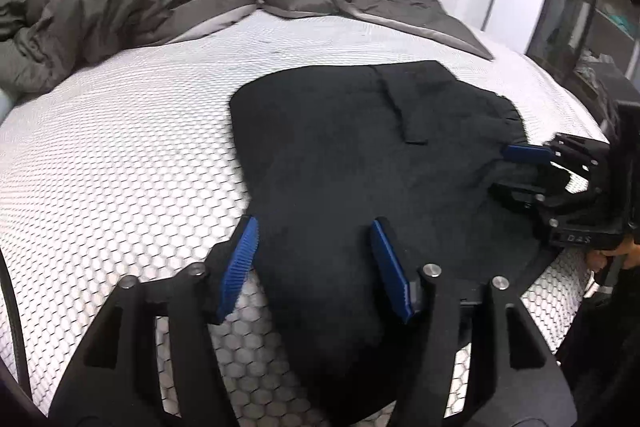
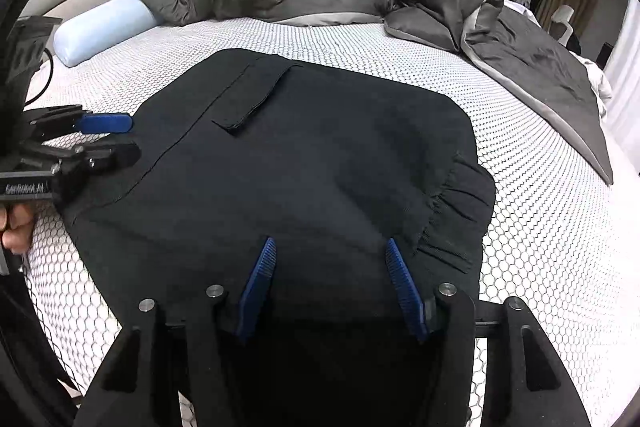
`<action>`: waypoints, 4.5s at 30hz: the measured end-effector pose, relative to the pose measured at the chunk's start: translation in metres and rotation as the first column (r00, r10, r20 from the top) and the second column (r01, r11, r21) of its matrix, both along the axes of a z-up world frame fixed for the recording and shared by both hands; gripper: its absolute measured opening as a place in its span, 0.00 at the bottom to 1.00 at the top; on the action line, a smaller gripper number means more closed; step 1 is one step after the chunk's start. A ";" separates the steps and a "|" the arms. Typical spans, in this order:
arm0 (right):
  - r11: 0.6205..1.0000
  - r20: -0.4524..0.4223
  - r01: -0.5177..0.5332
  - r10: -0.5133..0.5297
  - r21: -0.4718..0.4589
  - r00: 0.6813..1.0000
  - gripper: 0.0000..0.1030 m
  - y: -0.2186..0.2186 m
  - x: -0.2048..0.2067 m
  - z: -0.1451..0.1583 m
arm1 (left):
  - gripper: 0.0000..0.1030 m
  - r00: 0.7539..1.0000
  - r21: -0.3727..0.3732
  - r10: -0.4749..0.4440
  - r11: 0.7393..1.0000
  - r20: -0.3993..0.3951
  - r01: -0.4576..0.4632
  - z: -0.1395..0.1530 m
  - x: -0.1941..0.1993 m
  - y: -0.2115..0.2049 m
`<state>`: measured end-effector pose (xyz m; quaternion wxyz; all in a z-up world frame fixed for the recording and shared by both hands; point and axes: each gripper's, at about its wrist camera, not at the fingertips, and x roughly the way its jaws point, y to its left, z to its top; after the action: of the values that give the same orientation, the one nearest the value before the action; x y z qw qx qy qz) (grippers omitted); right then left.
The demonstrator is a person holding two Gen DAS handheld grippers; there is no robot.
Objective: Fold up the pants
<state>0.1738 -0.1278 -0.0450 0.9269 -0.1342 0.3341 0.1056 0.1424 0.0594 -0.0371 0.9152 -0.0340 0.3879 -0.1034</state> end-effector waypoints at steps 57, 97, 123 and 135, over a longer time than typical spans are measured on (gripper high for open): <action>0.993 -0.055 0.033 -0.027 0.110 0.998 0.56 -0.042 -0.020 0.007 | 0.83 0.989 0.066 -0.128 0.989 -0.072 0.132 0.007 -0.027 -0.006; 0.881 -0.066 0.036 -0.005 0.472 0.998 0.29 -0.087 -0.061 0.022 | 0.80 0.995 -0.012 -0.085 0.996 -0.057 0.085 0.017 -0.019 0.013; 0.844 -0.171 0.126 -0.042 0.521 0.984 0.73 -0.101 -0.054 0.002 | 0.53 0.977 -0.278 -0.119 0.958 -0.179 0.066 -0.004 -0.001 0.041; 0.812 -0.122 0.141 -0.087 0.567 0.989 0.33 -0.098 -0.013 0.008 | 0.50 0.987 -0.198 -0.031 0.980 -0.159 -0.002 0.000 0.056 0.028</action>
<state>0.1603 -0.2253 -0.0373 0.9128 0.1762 0.3358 0.1516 0.1979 0.0878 -0.0366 0.8721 -0.1300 0.4489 -0.1450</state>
